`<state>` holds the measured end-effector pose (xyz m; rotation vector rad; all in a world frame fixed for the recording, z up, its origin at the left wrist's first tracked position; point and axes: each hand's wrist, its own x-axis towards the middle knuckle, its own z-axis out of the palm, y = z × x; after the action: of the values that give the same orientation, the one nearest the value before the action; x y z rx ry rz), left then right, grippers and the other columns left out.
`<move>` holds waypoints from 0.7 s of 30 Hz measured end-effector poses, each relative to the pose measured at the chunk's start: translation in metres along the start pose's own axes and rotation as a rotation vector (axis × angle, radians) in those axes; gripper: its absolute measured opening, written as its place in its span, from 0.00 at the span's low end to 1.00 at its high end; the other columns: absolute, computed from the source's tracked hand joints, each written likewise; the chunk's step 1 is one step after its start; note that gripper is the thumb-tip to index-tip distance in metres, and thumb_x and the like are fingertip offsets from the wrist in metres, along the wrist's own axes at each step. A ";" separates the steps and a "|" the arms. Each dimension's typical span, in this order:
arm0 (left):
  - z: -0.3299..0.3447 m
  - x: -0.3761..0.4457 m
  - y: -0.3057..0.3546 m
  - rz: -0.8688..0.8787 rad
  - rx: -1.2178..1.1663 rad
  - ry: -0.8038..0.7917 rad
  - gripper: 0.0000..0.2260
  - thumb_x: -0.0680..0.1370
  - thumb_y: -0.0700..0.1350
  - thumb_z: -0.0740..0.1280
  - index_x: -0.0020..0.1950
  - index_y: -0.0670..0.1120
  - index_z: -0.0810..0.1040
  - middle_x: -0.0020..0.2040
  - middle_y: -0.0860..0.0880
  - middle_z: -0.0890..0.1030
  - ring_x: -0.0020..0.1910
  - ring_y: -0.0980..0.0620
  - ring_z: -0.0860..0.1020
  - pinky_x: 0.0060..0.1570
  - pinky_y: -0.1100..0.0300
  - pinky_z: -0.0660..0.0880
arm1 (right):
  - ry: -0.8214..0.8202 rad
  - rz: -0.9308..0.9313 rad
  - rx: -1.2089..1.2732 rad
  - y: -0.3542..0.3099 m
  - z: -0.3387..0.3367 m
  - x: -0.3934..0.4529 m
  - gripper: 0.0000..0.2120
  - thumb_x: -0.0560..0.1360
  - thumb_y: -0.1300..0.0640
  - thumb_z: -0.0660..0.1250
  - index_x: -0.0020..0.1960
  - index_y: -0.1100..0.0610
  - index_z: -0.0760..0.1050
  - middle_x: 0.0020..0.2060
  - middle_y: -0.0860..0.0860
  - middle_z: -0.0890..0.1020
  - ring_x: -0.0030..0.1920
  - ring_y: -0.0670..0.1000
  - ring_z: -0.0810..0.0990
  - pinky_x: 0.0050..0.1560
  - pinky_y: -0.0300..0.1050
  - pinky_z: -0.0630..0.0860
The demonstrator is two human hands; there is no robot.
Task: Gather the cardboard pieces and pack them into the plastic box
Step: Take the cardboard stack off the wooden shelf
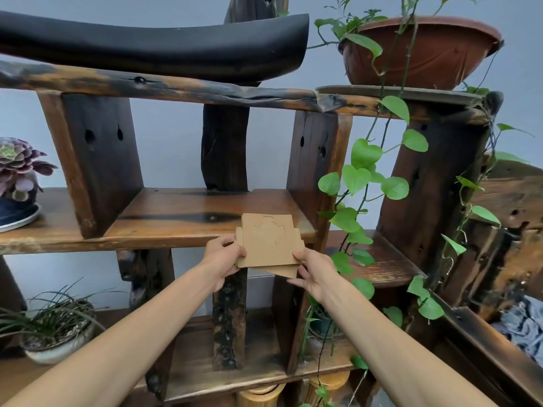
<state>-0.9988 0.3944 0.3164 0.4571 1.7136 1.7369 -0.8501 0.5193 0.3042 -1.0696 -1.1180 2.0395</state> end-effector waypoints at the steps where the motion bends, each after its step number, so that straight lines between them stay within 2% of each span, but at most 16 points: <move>1: 0.002 -0.003 -0.003 0.015 0.004 -0.007 0.17 0.78 0.30 0.65 0.62 0.46 0.80 0.60 0.44 0.83 0.57 0.45 0.81 0.48 0.56 0.81 | 0.013 -0.015 0.029 0.001 -0.003 -0.003 0.08 0.79 0.68 0.62 0.51 0.58 0.77 0.49 0.54 0.82 0.52 0.54 0.79 0.63 0.68 0.72; 3: 0.005 -0.008 -0.009 0.036 0.004 -0.018 0.22 0.78 0.30 0.66 0.69 0.48 0.76 0.58 0.46 0.83 0.56 0.46 0.81 0.50 0.52 0.81 | 0.042 -0.038 0.079 0.001 -0.007 -0.009 0.10 0.76 0.69 0.61 0.49 0.57 0.77 0.47 0.55 0.82 0.48 0.54 0.80 0.62 0.66 0.72; 6: 0.012 -0.016 -0.016 0.058 0.021 -0.045 0.25 0.78 0.30 0.65 0.73 0.49 0.73 0.52 0.51 0.83 0.53 0.49 0.81 0.51 0.48 0.82 | 0.085 -0.078 0.158 0.002 -0.017 -0.017 0.10 0.74 0.69 0.63 0.52 0.60 0.78 0.50 0.58 0.83 0.52 0.58 0.80 0.63 0.64 0.74; 8: 0.015 -0.020 -0.020 0.071 0.011 -0.074 0.28 0.79 0.29 0.65 0.75 0.50 0.71 0.54 0.48 0.84 0.56 0.47 0.82 0.53 0.46 0.82 | 0.101 -0.109 0.210 0.001 -0.023 -0.021 0.10 0.73 0.70 0.64 0.52 0.63 0.78 0.52 0.60 0.83 0.53 0.58 0.81 0.66 0.61 0.76; 11: 0.017 -0.025 -0.023 0.100 0.010 -0.115 0.30 0.78 0.29 0.65 0.77 0.52 0.69 0.60 0.45 0.84 0.58 0.47 0.82 0.48 0.51 0.82 | 0.075 -0.145 0.208 0.000 -0.031 -0.028 0.11 0.74 0.72 0.63 0.51 0.61 0.79 0.52 0.60 0.85 0.52 0.58 0.82 0.63 0.56 0.79; 14: 0.016 -0.025 -0.025 0.119 0.043 -0.159 0.34 0.78 0.29 0.65 0.79 0.54 0.66 0.64 0.44 0.82 0.62 0.45 0.80 0.49 0.52 0.81 | 0.022 -0.178 0.150 0.005 -0.038 -0.032 0.17 0.75 0.72 0.60 0.52 0.56 0.82 0.52 0.56 0.86 0.54 0.56 0.83 0.57 0.52 0.81; 18: 0.015 -0.025 -0.028 0.111 0.088 -0.234 0.38 0.78 0.29 0.65 0.82 0.58 0.60 0.59 0.46 0.83 0.59 0.48 0.80 0.49 0.50 0.82 | 0.011 -0.235 -0.015 0.013 -0.044 -0.042 0.26 0.74 0.70 0.57 0.62 0.50 0.81 0.57 0.51 0.86 0.58 0.56 0.81 0.53 0.51 0.80; 21: 0.015 -0.027 -0.033 0.089 0.110 -0.273 0.37 0.77 0.29 0.65 0.81 0.55 0.61 0.56 0.44 0.84 0.55 0.47 0.82 0.46 0.50 0.83 | 0.024 -0.256 -0.131 0.017 -0.048 -0.051 0.28 0.72 0.68 0.57 0.64 0.47 0.79 0.57 0.50 0.85 0.56 0.55 0.80 0.49 0.50 0.77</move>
<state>-0.9627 0.3855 0.2910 0.7928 1.6166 1.5632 -0.7850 0.4910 0.2929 -0.9550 -1.3182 1.7698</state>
